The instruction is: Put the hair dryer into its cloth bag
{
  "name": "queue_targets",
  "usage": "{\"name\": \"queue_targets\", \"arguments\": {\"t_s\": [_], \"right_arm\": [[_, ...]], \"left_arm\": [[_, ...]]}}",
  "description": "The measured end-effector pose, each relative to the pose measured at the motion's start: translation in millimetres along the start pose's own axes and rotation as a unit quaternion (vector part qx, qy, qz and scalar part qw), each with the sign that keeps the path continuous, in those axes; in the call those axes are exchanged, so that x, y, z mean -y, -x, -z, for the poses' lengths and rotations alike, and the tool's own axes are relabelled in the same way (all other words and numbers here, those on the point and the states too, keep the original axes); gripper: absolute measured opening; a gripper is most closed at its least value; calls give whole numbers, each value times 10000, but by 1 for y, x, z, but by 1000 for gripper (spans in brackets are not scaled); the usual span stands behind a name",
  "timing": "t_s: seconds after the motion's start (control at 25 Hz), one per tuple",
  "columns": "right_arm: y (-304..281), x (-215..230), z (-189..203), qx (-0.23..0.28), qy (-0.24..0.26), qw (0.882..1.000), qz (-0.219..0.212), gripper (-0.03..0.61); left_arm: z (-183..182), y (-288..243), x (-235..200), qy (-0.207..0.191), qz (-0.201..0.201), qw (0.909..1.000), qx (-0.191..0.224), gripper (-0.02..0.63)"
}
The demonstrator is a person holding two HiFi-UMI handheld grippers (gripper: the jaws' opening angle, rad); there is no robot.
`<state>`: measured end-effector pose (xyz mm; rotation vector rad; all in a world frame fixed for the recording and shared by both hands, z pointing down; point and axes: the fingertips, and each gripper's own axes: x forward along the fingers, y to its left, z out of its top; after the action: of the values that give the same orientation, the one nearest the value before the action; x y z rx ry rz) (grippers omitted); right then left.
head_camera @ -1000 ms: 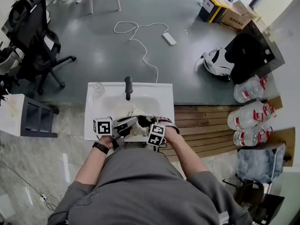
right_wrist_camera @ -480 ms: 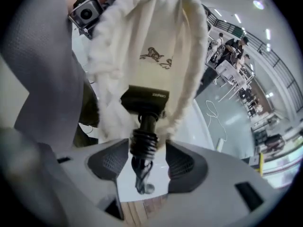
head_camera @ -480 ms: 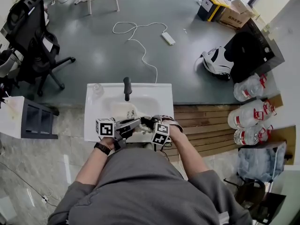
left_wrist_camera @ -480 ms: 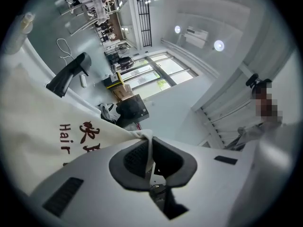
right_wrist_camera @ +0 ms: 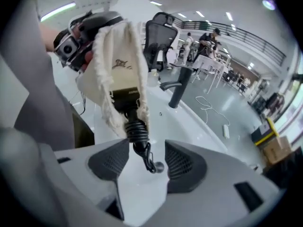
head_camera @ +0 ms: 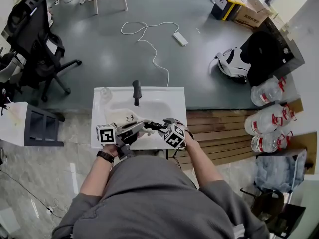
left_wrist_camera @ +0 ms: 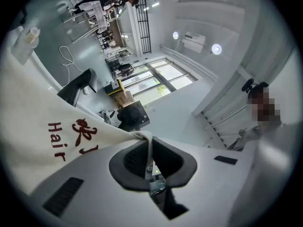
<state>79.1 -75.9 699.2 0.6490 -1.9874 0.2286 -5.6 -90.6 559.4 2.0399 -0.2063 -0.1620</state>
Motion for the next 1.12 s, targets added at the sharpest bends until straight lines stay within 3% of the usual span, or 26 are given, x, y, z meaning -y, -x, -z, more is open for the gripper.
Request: {"name": "queue_targets", "arguments": {"t_s": [0.24, 0.44, 0.68, 0.8, 1.12], "right_arm": [[6, 15, -1, 443, -1094, 9930, 10, 221], [4, 3, -15, 608, -499, 9965, -279, 212], [-5, -6, -31, 920, -665, 9922, -524, 118], [-7, -11, -38, 1066, -805, 9881, -765, 114], [-18, -33, -50, 932, -263, 9888, -1138, 107]], "left_arm": [[-1, -3, 20, -59, 265, 9996, -56, 17], [4, -8, 34, -195, 564, 9979, -265, 17], [13, -7, 44, -280, 729, 9961, -414, 17], [14, -2, 50, -324, 840, 9950, -439, 17], [22, 9, 52, -431, 853, 9937, -582, 17]]}}
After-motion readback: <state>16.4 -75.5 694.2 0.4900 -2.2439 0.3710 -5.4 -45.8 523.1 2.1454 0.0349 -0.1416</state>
